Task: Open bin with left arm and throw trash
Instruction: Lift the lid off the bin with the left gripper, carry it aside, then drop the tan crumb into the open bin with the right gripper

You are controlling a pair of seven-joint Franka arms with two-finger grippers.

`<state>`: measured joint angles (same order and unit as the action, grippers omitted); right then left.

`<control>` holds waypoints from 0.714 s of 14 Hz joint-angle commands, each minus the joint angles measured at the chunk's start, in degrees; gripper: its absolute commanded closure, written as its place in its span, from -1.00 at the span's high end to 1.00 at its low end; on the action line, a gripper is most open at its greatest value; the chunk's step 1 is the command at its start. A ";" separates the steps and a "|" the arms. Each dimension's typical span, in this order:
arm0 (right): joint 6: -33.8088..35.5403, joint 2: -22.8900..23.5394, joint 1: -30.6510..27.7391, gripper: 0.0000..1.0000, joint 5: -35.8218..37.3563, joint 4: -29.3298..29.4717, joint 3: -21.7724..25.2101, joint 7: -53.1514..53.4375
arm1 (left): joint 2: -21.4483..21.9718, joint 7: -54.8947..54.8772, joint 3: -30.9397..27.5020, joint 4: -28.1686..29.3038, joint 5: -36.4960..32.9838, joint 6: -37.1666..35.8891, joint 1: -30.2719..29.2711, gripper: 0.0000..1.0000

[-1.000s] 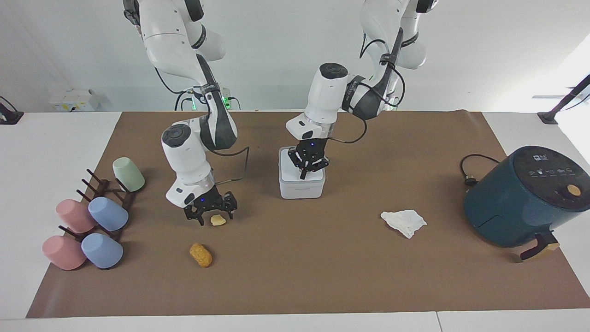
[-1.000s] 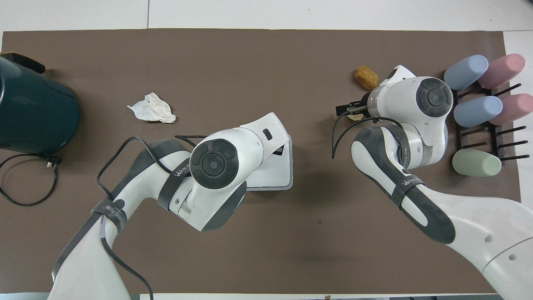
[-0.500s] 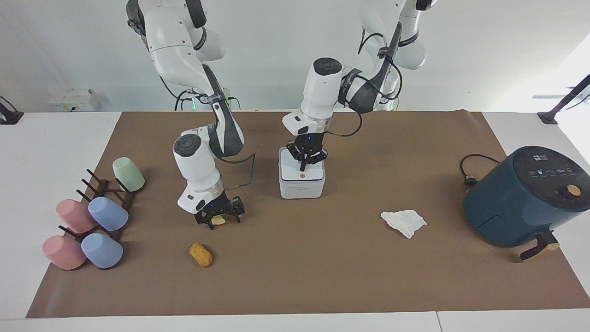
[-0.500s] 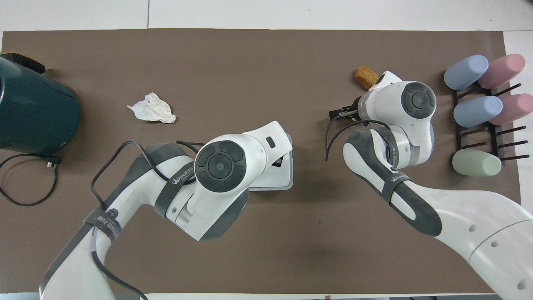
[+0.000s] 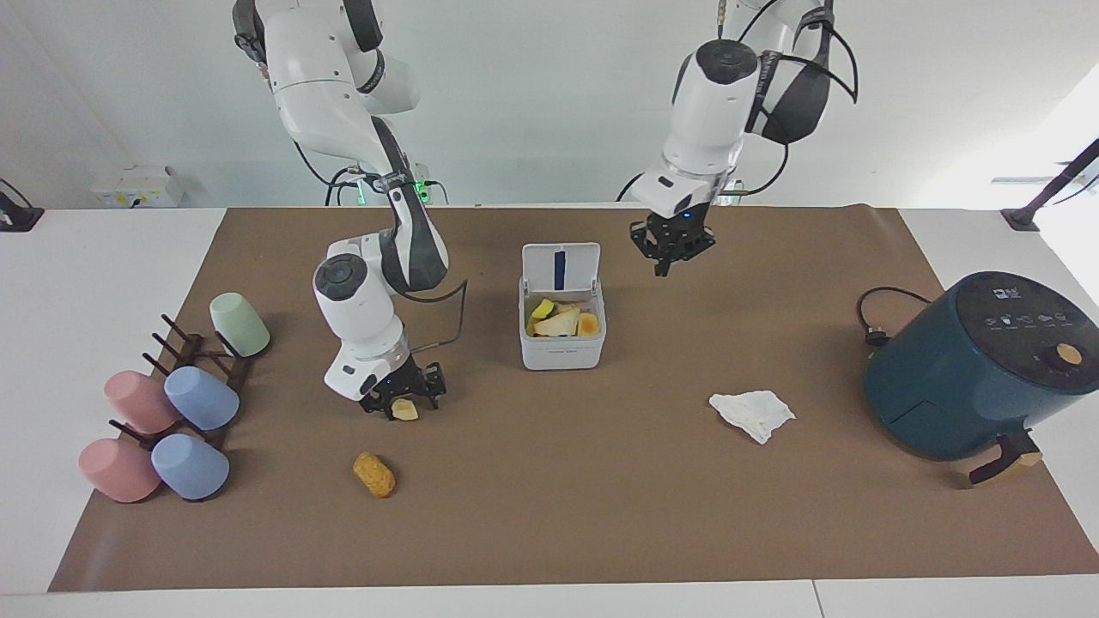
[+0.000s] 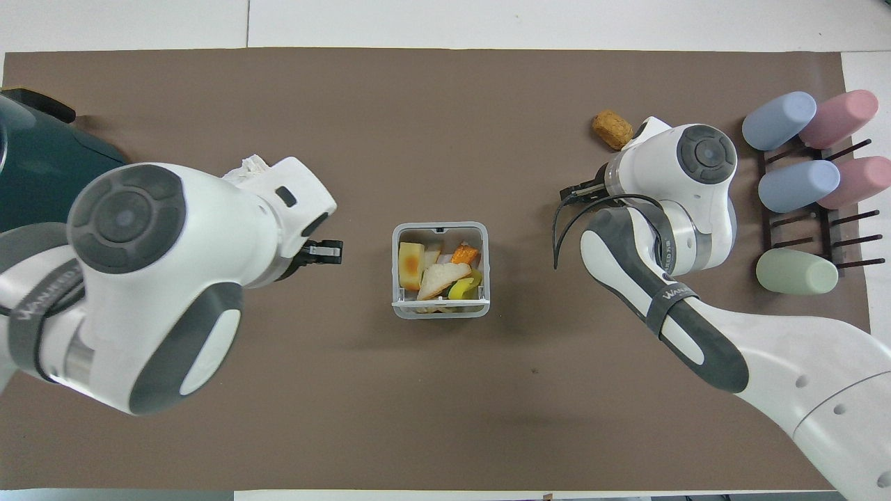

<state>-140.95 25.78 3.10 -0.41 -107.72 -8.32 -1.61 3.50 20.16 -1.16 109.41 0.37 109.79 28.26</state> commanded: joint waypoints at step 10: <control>23.95 -4.51 1.29 -1.00 -0.82 15.86 -7.47 19.56 | -3.14 -16.11 -0.16 -14.62 -0.54 -12.64 -19.47 1.00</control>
<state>-120.41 22.74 3.44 -0.92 -94.30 -11.44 7.99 3.68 5.02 -1.70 102.53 0.37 102.97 9.38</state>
